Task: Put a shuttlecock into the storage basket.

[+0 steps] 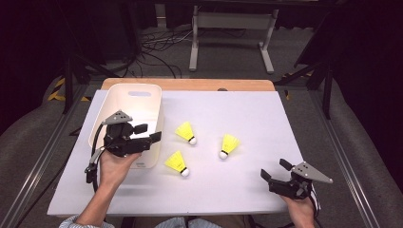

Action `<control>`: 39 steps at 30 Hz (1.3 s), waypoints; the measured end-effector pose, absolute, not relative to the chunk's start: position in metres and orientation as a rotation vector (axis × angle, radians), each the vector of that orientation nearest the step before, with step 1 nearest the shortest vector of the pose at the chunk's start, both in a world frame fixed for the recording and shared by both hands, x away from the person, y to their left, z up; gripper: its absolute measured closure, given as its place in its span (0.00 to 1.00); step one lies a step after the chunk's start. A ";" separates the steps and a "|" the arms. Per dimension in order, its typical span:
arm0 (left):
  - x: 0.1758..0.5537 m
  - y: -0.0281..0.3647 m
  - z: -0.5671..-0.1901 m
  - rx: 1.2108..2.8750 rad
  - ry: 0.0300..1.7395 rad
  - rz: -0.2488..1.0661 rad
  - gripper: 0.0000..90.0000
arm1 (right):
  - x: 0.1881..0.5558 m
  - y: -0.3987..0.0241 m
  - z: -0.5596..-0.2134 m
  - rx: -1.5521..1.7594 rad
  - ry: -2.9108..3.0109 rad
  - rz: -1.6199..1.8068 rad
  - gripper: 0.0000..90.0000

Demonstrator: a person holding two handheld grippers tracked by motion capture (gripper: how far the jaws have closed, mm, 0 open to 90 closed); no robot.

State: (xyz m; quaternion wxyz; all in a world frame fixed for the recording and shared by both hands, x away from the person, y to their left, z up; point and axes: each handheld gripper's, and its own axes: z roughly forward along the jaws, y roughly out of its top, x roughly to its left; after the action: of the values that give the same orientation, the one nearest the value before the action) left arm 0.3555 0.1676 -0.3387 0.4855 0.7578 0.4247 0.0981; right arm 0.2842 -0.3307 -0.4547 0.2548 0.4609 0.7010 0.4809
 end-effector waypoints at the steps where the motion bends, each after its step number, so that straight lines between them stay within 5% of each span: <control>1: 0.356 0.167 -0.339 1.846 1.031 0.237 0.39 | 0.284 -0.331 -0.455 1.251 1.905 1.306 0.13; 39: 0.360 0.124 -0.337 1.964 0.959 0.215 0.39 | 0.285 -0.326 -0.454 1.226 1.929 1.310 0.14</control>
State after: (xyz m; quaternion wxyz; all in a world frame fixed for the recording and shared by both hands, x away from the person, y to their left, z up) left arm 0.3601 0.1243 -0.3367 0.4552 0.7963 0.3887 0.0872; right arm 0.2848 -0.3256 -0.4543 0.2507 0.4506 0.7088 0.4814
